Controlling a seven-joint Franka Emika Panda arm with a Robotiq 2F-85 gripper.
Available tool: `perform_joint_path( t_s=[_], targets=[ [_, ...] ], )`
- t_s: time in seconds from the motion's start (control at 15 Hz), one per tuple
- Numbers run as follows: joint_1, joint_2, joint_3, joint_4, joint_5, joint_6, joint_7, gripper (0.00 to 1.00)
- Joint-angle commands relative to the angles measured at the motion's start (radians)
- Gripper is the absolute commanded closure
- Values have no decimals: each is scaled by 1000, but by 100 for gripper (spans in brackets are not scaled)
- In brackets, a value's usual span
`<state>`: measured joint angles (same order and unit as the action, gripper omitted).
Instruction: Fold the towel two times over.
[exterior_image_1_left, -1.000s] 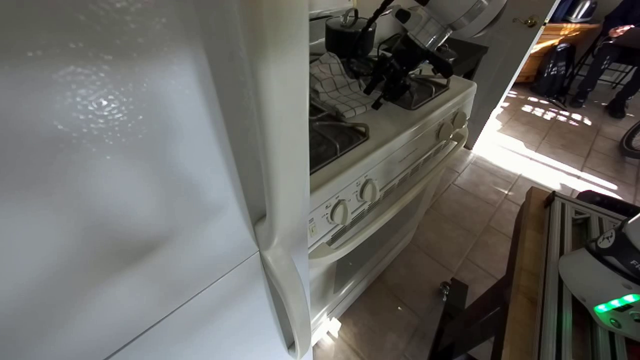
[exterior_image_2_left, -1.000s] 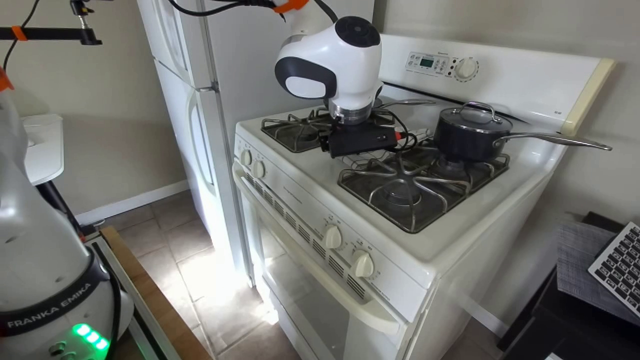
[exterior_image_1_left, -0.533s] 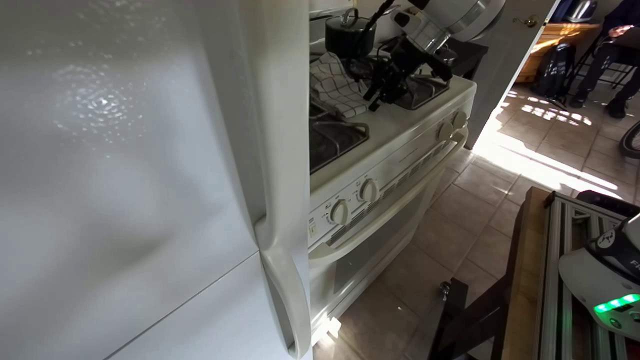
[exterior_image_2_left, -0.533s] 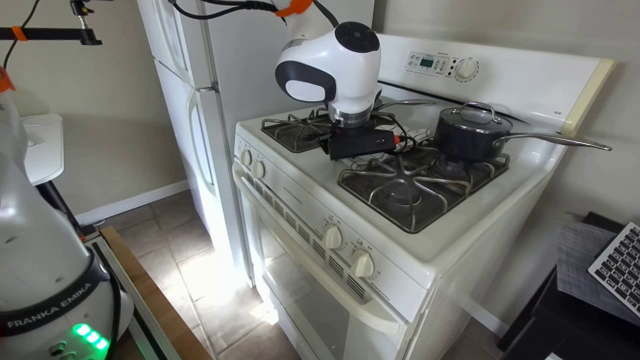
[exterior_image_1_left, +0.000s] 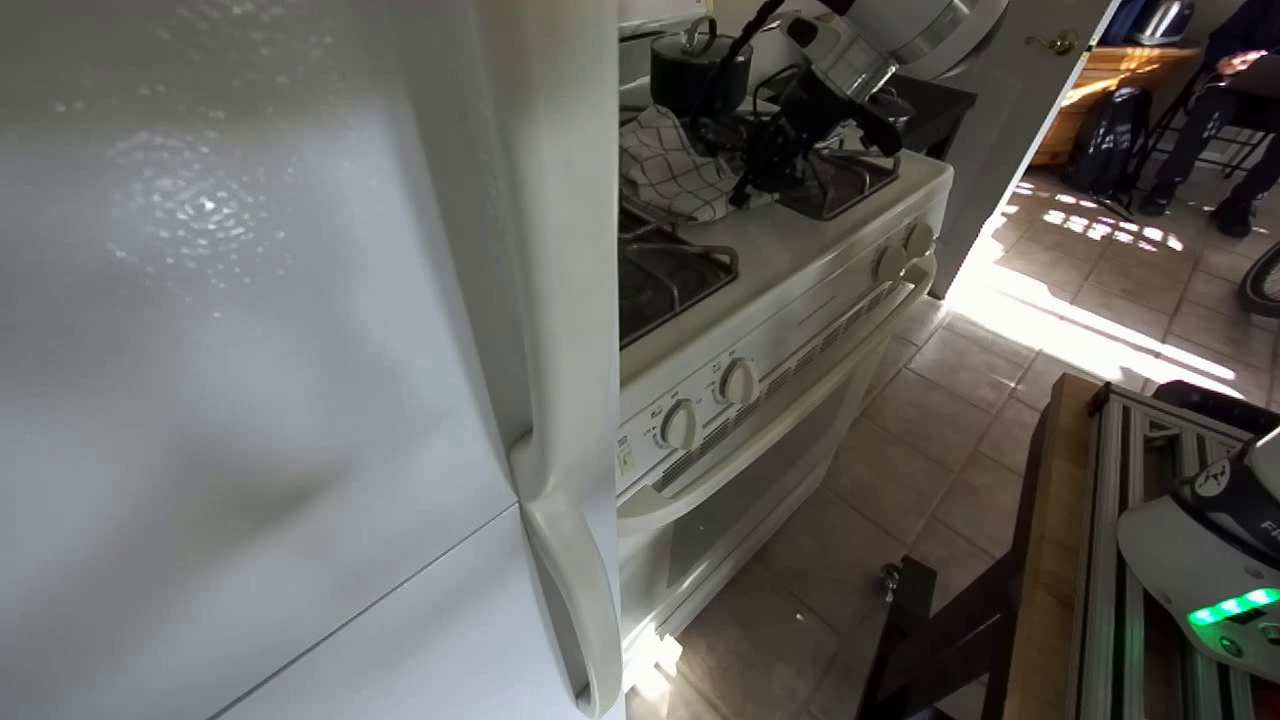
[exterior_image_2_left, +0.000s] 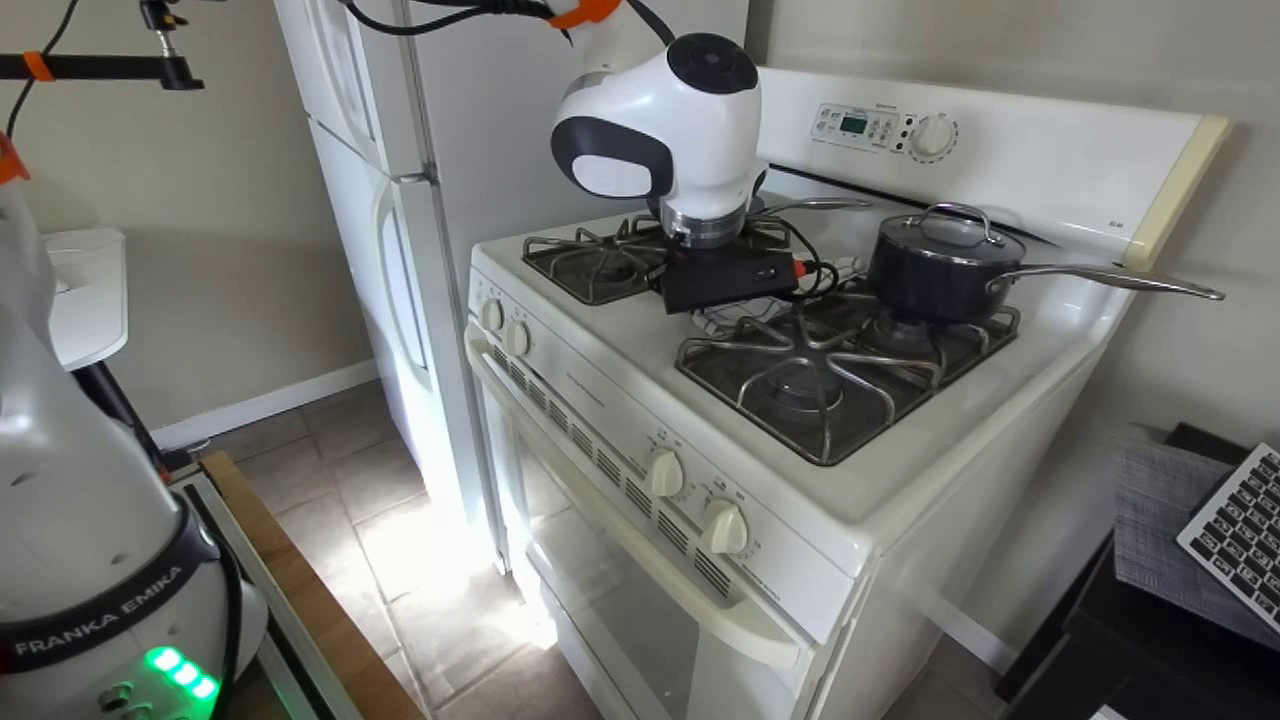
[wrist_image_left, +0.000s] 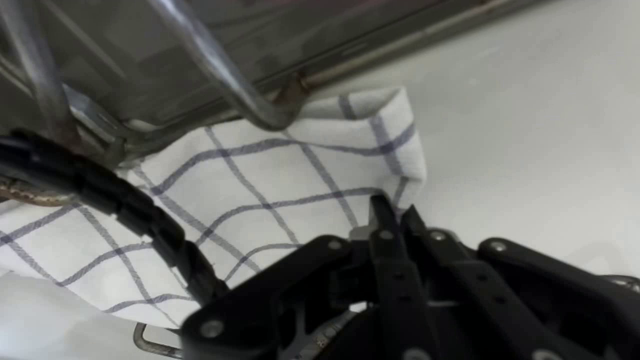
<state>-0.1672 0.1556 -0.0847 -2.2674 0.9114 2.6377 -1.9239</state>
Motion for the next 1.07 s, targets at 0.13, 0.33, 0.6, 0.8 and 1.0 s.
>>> perform_joint_path(
  t_s=[0.13, 0.33, 0.6, 0.8, 1.0],
  targets=[
    [13, -84, -13, -41, -163, -3, 159, 99],
    [12, -144, -22, -62, -342, -34, 317, 99],
    [4, -207, -38, -72, -575, -105, 514, 99],
    [5, -247, -50, -72, -688, -166, 615, 99],
    [14, -282, -57, -63, -730, -230, 664, 99]
  ],
)
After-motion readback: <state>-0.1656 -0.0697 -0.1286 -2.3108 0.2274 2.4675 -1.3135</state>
